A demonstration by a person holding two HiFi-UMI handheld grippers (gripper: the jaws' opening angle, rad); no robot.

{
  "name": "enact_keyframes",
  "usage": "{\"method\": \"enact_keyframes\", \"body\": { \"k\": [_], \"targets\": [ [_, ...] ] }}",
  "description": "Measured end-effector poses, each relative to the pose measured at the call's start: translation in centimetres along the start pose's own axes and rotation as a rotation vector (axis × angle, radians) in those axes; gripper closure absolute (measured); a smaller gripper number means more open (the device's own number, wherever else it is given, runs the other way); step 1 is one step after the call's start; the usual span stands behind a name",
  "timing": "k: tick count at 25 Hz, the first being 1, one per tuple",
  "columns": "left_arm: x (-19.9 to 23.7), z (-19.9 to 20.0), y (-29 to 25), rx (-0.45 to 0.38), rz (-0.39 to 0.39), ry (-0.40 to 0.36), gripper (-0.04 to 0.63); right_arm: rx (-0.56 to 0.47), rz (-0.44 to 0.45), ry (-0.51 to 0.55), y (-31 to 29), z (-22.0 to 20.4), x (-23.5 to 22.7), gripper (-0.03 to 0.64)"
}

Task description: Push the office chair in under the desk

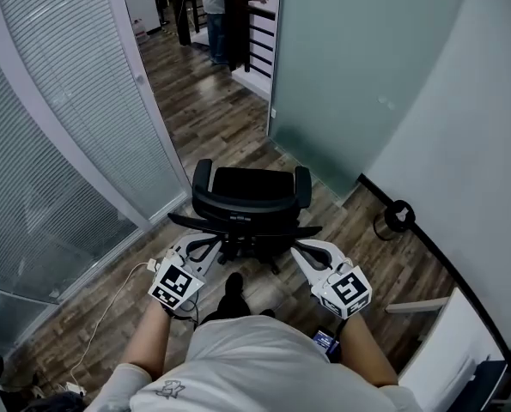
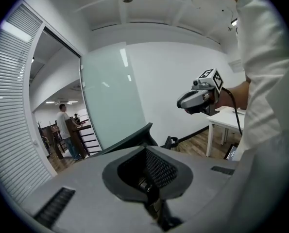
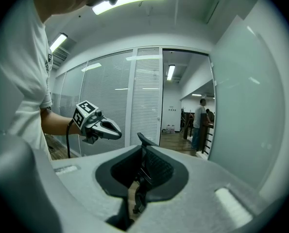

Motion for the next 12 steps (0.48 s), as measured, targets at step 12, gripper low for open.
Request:
{"method": "enact_keyframes", "body": {
  "k": [12],
  "targets": [
    [2.5,-4.3,-2.1,0.161,-0.011,-0.039,0.532,0.092,0.023,-0.014,-3.1,-2.0,-1.5,0.554]
  ]
}}
Point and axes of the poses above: the fingertips, and each gripper's own axes: y backward along the fingers, x to its left, z out of its top, the point moved 4 cm from there along y, backward along the fingers, and after that the axes turned 10 degrees about x, right-handed, at the moved point
